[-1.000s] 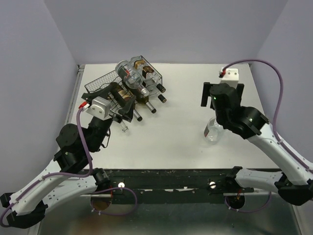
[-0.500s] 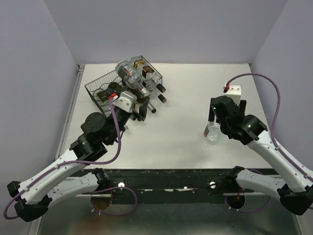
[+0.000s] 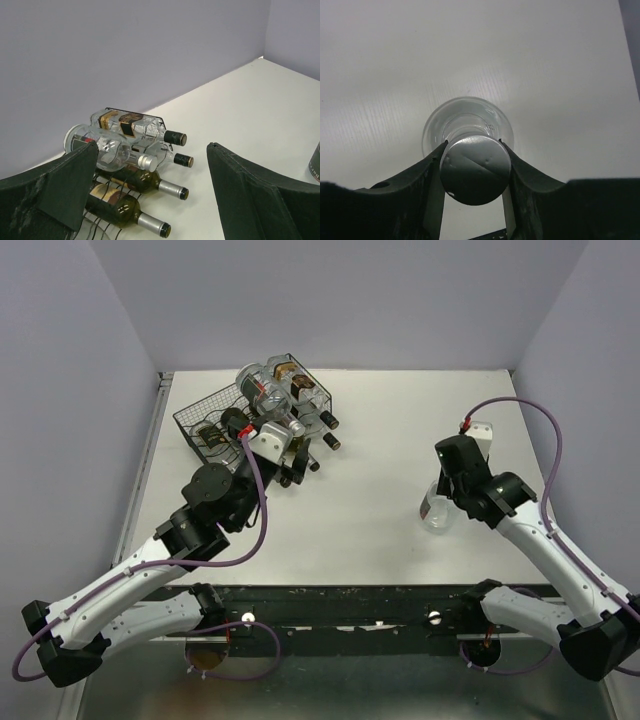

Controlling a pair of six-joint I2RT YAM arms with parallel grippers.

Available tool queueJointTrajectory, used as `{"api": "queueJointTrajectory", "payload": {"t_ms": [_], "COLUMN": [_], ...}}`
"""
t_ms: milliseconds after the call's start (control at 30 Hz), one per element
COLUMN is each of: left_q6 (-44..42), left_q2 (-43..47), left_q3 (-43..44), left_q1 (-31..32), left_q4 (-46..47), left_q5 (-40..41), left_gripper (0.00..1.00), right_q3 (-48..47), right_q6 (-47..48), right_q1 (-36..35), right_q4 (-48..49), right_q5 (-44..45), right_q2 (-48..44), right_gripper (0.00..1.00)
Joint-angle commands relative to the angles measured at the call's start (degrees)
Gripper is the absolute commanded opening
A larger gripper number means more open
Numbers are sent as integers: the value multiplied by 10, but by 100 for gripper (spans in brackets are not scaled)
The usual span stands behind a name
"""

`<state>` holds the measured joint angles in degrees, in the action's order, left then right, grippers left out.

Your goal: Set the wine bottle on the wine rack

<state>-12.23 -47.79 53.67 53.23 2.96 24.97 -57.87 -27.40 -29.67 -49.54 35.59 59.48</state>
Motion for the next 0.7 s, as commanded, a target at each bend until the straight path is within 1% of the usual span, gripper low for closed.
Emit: {"api": "queueJointTrajectory", "payload": {"t_ms": [0,133,167,200,233,267,300,333,367,500,600,667], "left_q6": [-5,-6,-7,-7,-7,-7,-7,-9,-8,-8,4,15], "left_q2": [3,3,4,4,4,3,2,1,0,-11,-21,-32], "left_q3": [9,9,9,9,9,8,8,7,8,11,8,5], "left_q1": [0,-1,-1,-1,-1,-1,-1,-1,-1,-1,-1,-1], "left_q4": [11,4,3,4,3,2,2,1,2,-2,-2,-3], "left_q5": [17,14,14,14,13,11,9,3,-2,-30,-48,-55], "left_gripper": [99,99,99,99,99,99,99,99,99,99,99,99], "right_q3": [10,8,7,8,8,10,13,16,17,21,27,41], "right_q6": [14,23,24,24,27,30,34,35,35,33,15,-7], "right_q1": [18,29,30,30,32,32,32,33,34,33,34,33], "right_q4": [42,51,53,55,57,61,68,74,78,95,137,193], "right_q5": [-40,-54,-55,-56,-60,-63,-68,-74,-77,-121,-191,-254], "right_q2": [5,17,16,15,14,11,5,1,-2,-4,-17,-29], "right_gripper": [52,65,67,65,55,40,19,5,1,1,1,1]}}
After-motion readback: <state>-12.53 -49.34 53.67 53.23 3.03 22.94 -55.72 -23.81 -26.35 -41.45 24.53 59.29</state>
